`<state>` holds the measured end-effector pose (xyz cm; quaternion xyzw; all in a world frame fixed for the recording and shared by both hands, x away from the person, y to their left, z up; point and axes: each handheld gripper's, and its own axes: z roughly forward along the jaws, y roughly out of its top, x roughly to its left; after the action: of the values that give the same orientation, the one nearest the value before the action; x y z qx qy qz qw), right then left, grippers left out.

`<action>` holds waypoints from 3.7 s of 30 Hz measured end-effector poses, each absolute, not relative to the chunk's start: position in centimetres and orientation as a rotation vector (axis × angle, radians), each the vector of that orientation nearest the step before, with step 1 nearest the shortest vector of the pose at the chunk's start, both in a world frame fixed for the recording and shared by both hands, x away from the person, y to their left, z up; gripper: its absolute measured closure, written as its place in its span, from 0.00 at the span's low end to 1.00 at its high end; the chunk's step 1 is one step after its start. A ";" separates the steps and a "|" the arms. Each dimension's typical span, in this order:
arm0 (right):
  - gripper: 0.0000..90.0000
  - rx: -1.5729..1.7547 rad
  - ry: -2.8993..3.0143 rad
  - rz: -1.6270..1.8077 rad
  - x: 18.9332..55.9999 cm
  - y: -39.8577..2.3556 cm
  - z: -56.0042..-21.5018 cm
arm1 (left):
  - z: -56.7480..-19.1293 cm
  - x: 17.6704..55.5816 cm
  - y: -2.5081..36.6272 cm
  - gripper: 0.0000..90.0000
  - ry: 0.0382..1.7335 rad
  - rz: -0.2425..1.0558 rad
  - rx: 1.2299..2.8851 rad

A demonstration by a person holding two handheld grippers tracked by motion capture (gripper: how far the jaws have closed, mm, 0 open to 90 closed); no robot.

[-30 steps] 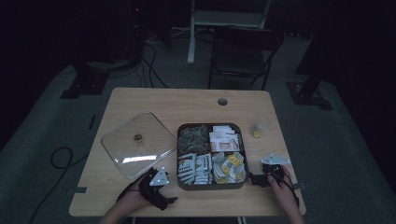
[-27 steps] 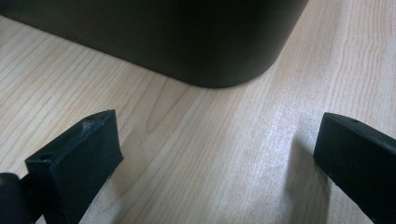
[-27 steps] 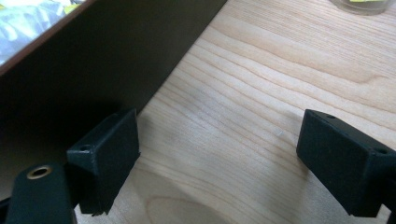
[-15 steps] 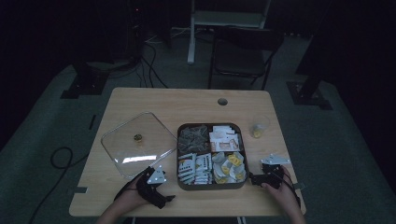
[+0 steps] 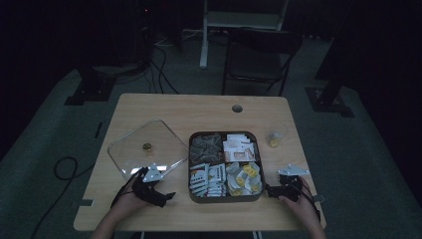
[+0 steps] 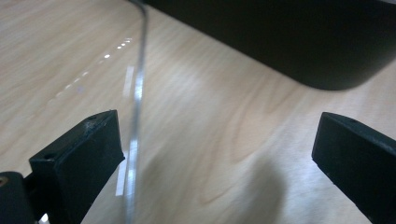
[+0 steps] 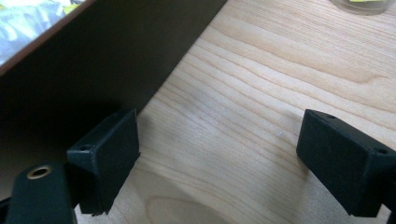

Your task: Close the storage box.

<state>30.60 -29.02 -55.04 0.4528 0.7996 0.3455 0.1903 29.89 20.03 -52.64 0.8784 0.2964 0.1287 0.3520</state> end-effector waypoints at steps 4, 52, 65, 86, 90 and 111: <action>0.14 1.273 2.247 0.971 30.6 -29.0 -55.0 | -52.6 30.5 20.9 0.03 0.823 0.369 2.254; 0.14 1.272 2.246 0.971 30.6 -29.0 -55.0 | -53.2 39.7 25.6 0.22 1.288 0.567 2.005; 0.14 1.272 2.246 0.971 30.6 -29.0 -55.0 | -53.4 40.8 25.8 0.57 1.288 0.582 2.001; 0.14 1.272 2.246 0.971 30.6 -29.0 -55.0 | -50.7 40.5 26.3 0.66 1.286 0.594 1.971; 0.14 1.273 2.246 0.971 30.6 -29.0 -55.0 | -49.4 40.3 26.6 0.66 1.282 0.598 1.938; 0.14 1.274 2.245 0.972 30.6 -29.0 -55.0 | -45.4 39.8 23.5 0.66 1.103 0.538 1.956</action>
<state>30.61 -29.04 -55.04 0.4535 0.7991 0.3458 0.1904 39.77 23.52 -45.35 0.7748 0.4369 0.2130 0.4042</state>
